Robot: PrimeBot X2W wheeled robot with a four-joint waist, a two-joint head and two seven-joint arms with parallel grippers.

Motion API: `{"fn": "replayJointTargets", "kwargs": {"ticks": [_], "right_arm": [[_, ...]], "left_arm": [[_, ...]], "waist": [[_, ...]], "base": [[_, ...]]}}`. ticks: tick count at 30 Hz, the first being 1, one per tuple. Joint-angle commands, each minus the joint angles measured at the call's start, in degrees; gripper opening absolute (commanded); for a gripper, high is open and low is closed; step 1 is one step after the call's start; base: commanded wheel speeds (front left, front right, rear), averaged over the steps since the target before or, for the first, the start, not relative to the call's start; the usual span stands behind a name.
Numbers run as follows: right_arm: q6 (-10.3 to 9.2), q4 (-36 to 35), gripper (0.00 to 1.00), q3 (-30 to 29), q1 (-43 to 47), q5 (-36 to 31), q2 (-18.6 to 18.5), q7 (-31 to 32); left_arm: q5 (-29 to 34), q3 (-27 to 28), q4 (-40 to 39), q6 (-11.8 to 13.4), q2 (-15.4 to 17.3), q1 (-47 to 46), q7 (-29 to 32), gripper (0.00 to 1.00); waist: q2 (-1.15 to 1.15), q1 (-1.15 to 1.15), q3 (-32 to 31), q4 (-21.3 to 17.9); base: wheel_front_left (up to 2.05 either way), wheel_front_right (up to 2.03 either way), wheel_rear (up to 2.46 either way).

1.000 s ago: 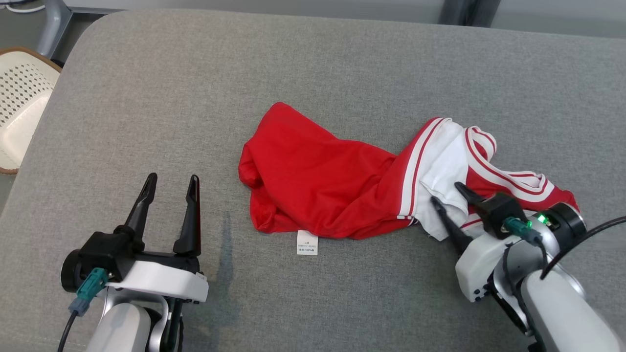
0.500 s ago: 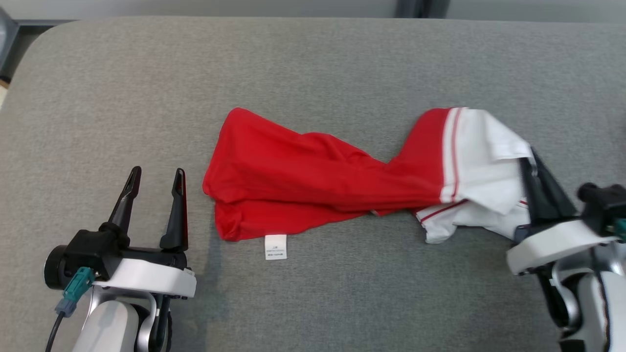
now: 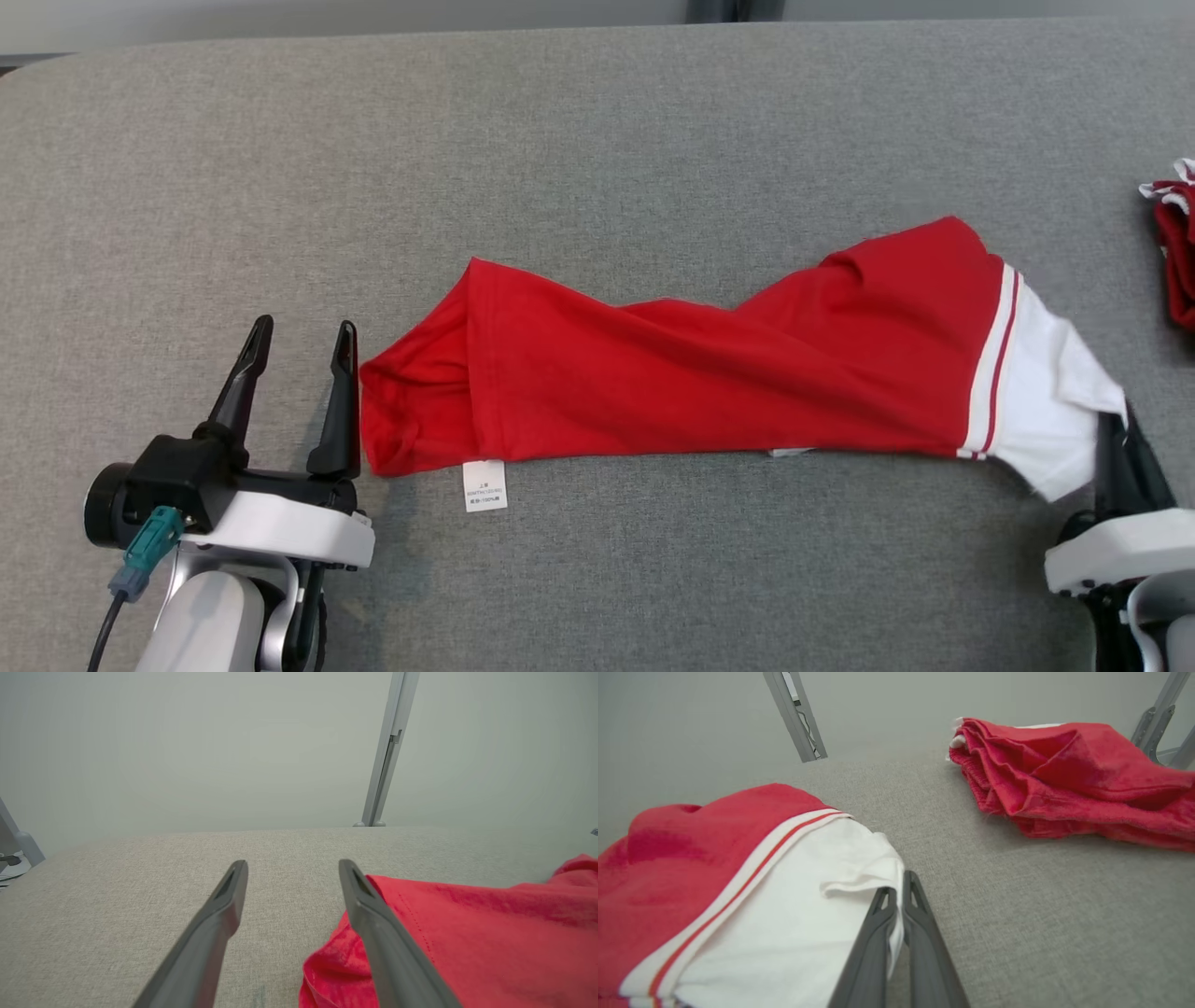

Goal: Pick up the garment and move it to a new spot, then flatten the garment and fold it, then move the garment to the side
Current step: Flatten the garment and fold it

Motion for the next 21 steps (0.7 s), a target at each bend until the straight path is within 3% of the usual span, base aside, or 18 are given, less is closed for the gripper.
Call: {"fn": "replayJointTargets", "kwargs": {"ticks": [1,2,3,4,9,21], "right_arm": [[-0.01,1.24,0.0,0.09,-0.33,0.81,-0.21,-0.85],[-0.01,2.78,0.29,0.41,-0.85,1.69,-0.21,-1.6],[-0.01,4.3,0.68,0.73,-1.31,2.57,-0.21,-2.4],[-0.01,5.44,1.0,1.02,-1.69,2.67,-0.21,-3.21],[-0.01,5.92,1.0,1.33,-2.86,2.15,-0.21,-6.42],[-0.01,-8.37,1.0,6.29,0.87,-6.34,-0.18,-5.32]], "left_arm": [[0.17,0.02,0.04,-0.12,0.38,-0.95,-0.06,1.0],[0.14,-0.04,0.02,-0.12,0.44,-0.95,-0.06,1.0],[0.14,-0.1,0.02,-0.11,0.52,-0.96,-0.04,1.0],[0.12,-0.11,-0.01,-0.06,0.6,-0.93,-0.03,1.0],[0.12,-0.06,-0.67,0.52,0.76,-0.13,-0.04,1.0],[0.51,0.52,-2.74,2.05,-0.06,4.23,-0.06,1.0]], "waist": [[0.0,0.0,0.03,-0.08],[0.0,0.0,0.02,-0.15],[0.0,0.0,-0.01,-0.2],[0.0,0.0,-0.08,-0.28],[0.0,0.0,-0.72,-0.61],[0.0,0.0,-4.89,-0.16]], "base": [[0.0,0.0,0.0],[0.0,0.0,0.0],[0.0,0.0,0.0],[0.0,0.0,0.0],[0.0,0.0,0.0],[0.0,0.0,0.0]]}}
